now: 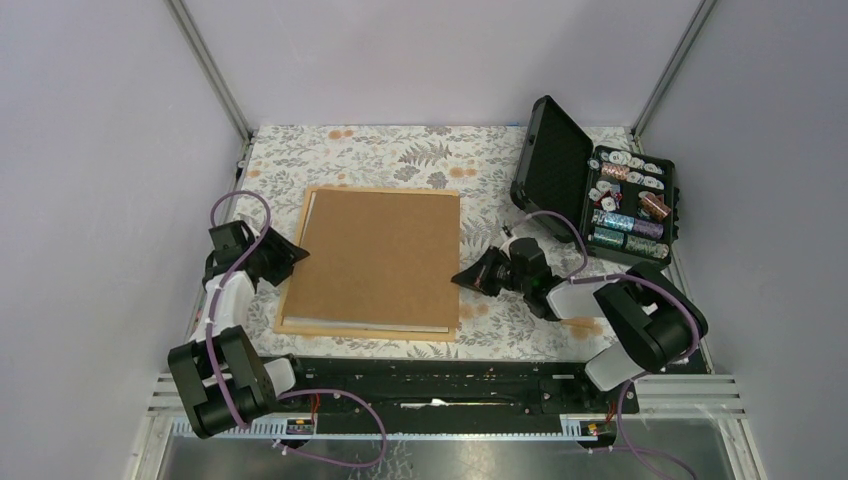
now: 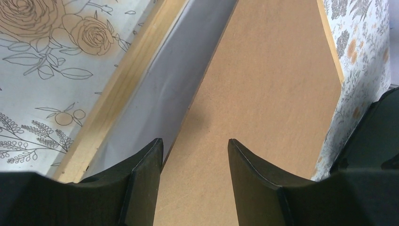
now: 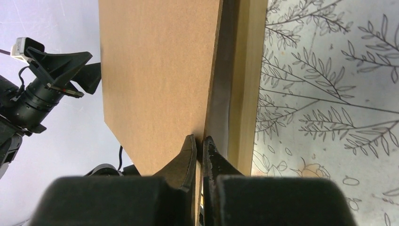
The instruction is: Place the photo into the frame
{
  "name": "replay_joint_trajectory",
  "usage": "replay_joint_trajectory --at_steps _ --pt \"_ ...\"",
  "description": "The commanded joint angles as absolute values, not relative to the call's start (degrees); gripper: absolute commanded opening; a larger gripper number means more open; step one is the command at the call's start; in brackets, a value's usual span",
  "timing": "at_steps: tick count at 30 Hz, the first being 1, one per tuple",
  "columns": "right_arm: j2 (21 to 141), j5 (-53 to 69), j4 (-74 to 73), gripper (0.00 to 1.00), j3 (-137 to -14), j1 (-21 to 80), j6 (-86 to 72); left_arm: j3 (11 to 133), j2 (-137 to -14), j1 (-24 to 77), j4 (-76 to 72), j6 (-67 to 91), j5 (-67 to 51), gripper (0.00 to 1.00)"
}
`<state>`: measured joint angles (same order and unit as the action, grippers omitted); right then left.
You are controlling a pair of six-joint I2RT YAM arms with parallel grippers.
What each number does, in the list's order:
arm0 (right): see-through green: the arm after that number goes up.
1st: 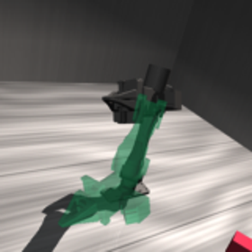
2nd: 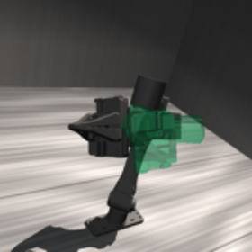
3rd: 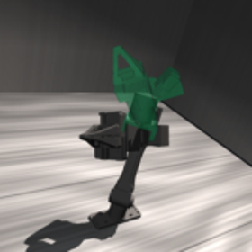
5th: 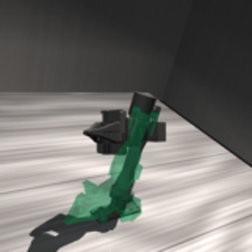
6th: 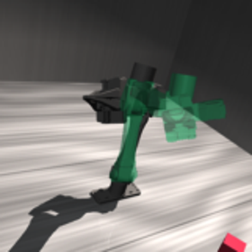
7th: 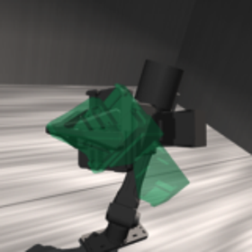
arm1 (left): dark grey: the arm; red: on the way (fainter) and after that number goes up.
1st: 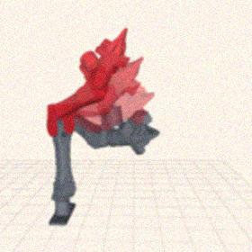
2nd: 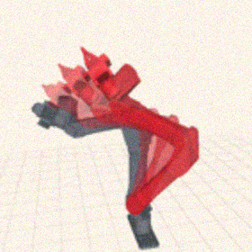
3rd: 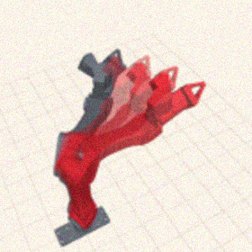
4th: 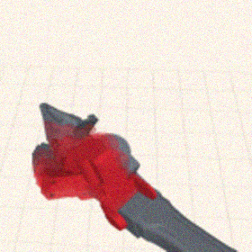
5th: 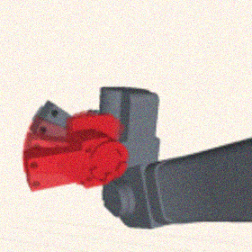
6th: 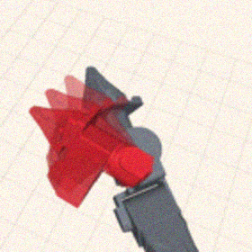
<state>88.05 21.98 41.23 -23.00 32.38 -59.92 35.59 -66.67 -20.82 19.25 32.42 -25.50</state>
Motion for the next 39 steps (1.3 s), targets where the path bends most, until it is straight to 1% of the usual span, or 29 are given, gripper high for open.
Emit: replay_joint_trajectory --at_steps 1,13,17,23,27,33,39 --pt "89.7 27.6 48.6 0.00 -28.0 36.3 -58.6 35.1 -67.1 -19.3 19.4 36.3 -38.3 0.55" --pt "93.1 28.5 51.3 0.00 -29.0 37.2 -60.2 35.4 -69.3 -20.0 20.6 35.7 -36.2 0.54" --pt "92.6 28.6 51.2 0.00 -29.5 37.4 -60.5 36.2 -70.4 -20.1 22.7 35.5 -33.5 0.51" --pt "91.8 28.5 50.1 0.00 -30.9 37.5 -60.5 36.4 -71.9 -20.4 24.3 35.8 -32.4 0.48" --pt "92.5 28.6 50.0 0.00 -31.6 37.8 -60.5 36.8 -72.8 -20.9 24.6 35.7 -32.2 0.43" --pt "93.3 28.3 50.2 0.00 -31.8 38.4 -60.4 37.0 -71.9 -21.3 23.7 35.5 -33.9 0.44" --pt "94.0 27.8 50.9 0.00 -31.9 39.6 -60.9 38.5 -71.4 -21.4 23.8 36.1 -32.8 0.46"
